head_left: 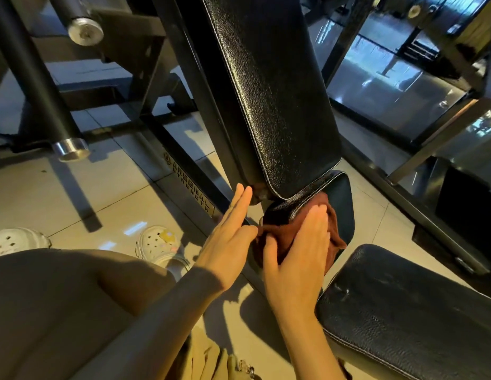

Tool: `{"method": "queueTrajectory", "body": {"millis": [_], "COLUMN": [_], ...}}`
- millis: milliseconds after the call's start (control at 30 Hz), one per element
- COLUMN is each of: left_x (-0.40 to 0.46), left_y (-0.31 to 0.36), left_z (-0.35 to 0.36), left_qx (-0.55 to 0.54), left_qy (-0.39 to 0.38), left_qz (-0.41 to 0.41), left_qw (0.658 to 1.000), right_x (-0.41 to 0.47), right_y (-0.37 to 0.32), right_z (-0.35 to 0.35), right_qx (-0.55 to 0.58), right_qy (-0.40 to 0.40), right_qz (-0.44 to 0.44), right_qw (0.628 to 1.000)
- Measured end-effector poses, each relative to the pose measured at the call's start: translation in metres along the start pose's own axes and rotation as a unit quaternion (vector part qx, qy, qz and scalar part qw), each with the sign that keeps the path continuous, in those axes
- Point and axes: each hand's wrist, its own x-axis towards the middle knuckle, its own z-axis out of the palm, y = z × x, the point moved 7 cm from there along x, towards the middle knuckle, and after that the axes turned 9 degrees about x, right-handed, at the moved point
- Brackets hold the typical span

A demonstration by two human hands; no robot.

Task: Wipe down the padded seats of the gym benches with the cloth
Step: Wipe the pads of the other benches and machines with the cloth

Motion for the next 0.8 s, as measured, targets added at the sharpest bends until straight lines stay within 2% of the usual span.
{"method": "queueTrajectory", "body": {"millis": [233, 467, 633, 800], "left_x": [0.000, 0.000, -0.002, -0.004], "left_y": [-0.002, -0.002, -0.001, 0.001], "left_z": [0.007, 0.007, 0.001, 0.001], "left_qx": [-0.044, -0.019, 0.017, 0.025], "left_qy": [-0.010, -0.028, -0.035, -0.041], "left_qz": [-0.012, -0.013, -0.003, -0.001], "left_qw": [0.999, 0.999, 0.999, 0.999], "right_x": [0.014, 0.050, 0.048, 0.045], "right_y": [-0.020, -0.032, -0.030, -0.021], "right_z": [0.003, 0.010, 0.008, 0.007], "right_qx": [0.001, 0.003, 0.068, 0.098], "right_qy": [0.051, 0.004, 0.012, -0.022], "right_qz": [0.057, 0.076, 0.081, 0.090], "right_qw": [0.997, 0.997, 0.994, 0.991]}}
